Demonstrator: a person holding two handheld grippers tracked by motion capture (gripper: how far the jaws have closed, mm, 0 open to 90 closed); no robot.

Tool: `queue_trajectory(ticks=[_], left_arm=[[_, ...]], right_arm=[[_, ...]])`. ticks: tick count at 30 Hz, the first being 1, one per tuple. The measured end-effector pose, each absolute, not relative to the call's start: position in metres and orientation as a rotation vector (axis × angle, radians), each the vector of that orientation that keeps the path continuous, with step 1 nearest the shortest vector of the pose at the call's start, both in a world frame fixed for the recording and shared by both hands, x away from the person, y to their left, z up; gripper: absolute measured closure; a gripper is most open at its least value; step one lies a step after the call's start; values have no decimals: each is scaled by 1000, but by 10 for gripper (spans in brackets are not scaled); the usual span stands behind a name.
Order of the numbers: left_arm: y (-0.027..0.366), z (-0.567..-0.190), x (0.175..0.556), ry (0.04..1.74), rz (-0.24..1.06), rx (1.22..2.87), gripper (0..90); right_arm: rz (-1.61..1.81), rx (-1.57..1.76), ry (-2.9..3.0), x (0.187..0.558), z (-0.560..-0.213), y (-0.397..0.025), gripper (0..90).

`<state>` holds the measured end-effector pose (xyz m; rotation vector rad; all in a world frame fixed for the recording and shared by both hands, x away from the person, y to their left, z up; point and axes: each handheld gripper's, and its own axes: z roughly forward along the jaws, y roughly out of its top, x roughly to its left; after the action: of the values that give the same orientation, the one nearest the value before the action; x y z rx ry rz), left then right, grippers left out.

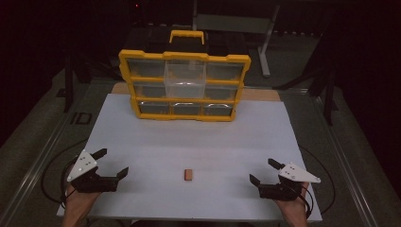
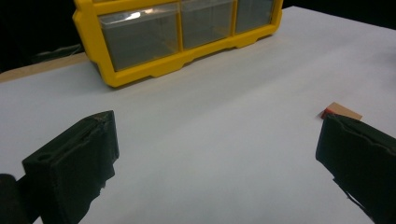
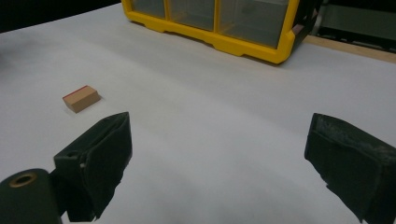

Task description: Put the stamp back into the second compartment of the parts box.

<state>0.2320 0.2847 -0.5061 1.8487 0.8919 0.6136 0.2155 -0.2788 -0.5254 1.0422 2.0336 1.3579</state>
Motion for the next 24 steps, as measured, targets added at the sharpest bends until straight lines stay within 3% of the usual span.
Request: queue_trajectory(ticks=[24], left_arm=[[280, -486, 235, 821, 620, 1907, 2]], right_arm=[[1351, 1029, 2079, 218, -528, -277, 72]])
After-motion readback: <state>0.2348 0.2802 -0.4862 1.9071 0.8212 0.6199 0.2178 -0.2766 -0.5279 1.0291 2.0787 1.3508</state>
